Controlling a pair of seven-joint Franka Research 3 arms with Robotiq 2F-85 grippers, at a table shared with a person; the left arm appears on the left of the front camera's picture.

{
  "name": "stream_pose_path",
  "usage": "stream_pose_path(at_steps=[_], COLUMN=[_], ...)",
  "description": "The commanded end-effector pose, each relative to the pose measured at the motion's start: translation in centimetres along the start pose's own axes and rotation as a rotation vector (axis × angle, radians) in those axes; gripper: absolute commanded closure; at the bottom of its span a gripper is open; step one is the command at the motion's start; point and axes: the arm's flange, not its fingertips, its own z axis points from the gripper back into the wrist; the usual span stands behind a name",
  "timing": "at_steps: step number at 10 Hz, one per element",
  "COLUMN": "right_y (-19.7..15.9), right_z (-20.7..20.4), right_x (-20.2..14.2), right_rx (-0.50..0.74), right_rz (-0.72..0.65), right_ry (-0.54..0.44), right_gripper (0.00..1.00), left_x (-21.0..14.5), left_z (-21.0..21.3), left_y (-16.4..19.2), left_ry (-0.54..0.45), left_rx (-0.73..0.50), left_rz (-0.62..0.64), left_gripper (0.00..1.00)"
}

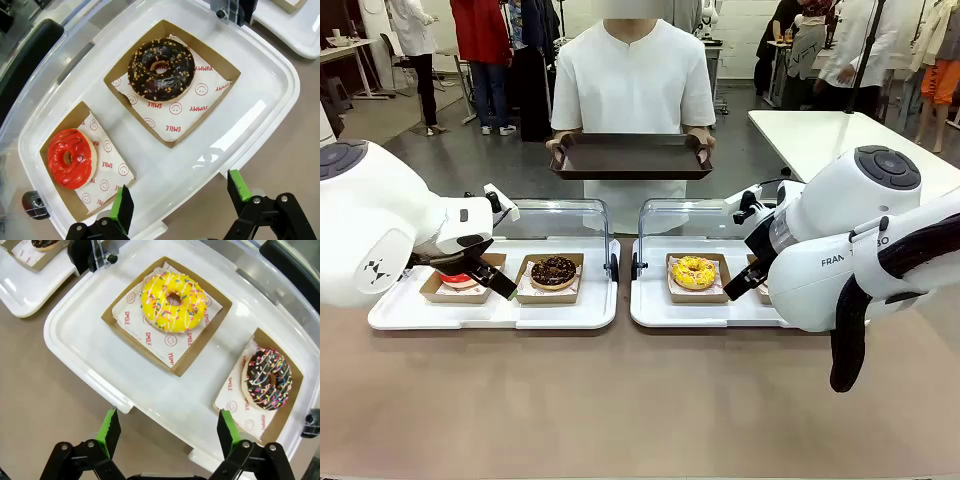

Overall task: Provide the desired donut to the person.
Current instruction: Pick up and lift the Paper togo box containing the Donut pointed at by the person.

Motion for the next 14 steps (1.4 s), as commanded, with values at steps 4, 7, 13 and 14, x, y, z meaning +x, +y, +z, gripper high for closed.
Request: stream_pose_path(at_steps=[4,7,13,14], right_y=[0.0,0.0,0.0,-0.01], right_z=[0.0,0.0,0.0,0.0], right_x=[0.0,0.0,0.0,0.0], right_rx=[0.0,0.0,0.0,0.0], right_rz=[0.0,0.0,0.0,0.0], right_ry=[0.0,0.0,0.0,0.0], right_gripper=[0.0,0.0,0.0,0.0], left_x=[-0.01,-0.01,-0.01,-0.01], left_z=[0.0,0.0,0.0,0.0], left_y=[-0.01,-0.01,-0.01,-0.01], left_ry=[0.0,0.0,0.0,0.0], left_rx=[0.0,0.0,0.0,0.0], left_rz=[0.0,0.0,0.0,0.0], left_gripper=[0.0,0.0,0.0,0.0])
